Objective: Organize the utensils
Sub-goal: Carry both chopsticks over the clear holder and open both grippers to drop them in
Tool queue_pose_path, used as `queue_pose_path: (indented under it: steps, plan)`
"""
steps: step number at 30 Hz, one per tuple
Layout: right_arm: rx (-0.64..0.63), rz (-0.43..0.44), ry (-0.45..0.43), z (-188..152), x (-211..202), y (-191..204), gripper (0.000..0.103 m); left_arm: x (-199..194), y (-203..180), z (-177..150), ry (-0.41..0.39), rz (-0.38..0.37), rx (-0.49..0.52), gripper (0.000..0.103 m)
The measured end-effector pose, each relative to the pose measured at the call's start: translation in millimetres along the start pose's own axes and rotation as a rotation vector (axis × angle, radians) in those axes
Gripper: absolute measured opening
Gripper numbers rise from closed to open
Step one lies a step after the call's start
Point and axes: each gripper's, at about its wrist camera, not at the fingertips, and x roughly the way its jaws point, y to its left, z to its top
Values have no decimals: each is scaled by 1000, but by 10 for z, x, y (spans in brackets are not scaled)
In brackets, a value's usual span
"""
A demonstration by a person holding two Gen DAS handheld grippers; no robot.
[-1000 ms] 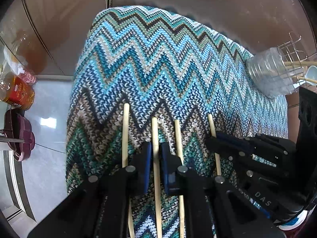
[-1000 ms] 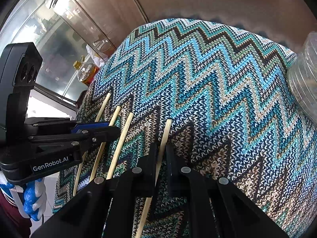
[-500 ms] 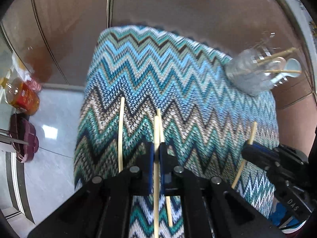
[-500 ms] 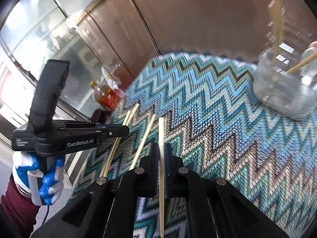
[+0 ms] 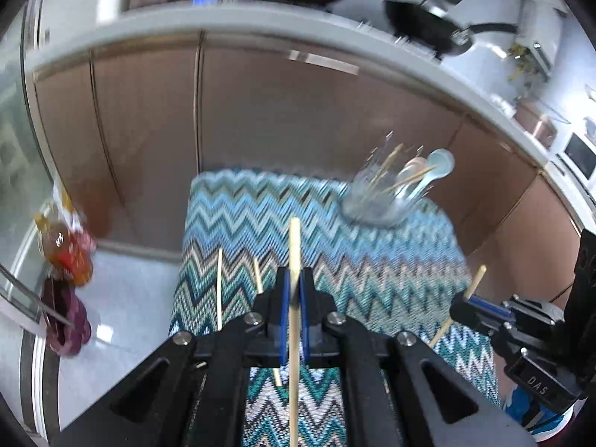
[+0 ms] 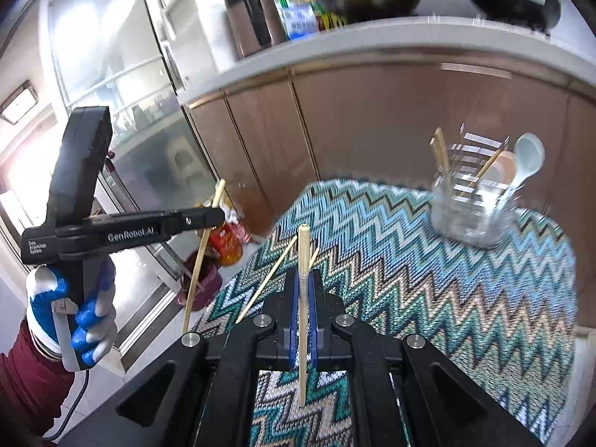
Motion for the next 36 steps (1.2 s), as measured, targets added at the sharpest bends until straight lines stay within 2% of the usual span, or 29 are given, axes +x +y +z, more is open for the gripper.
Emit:
queue_pose_path:
  steps: [7, 14, 22, 27, 36]
  plan:
    - [-17, -55, -127, -18, -674, -2, 5, -529, -370, 18, -154, -31, 40, 5]
    - [-14, -128, -251, 93, -1146, -179, 5, -695, -690, 108, -279, -82, 59, 5]
    - [9, -142, -331, 265, -1152, -561, 5, -368, -994, 290, -314, -107, 69, 5]
    - [17, -151, -362, 339, -1083, -817, 5, -133, -1156, 374, -363, -59, 100, 5]
    - [50, -172, -354, 342, -866, -1155, 5, 234, -1339, 404, -375, -19, 132, 5]
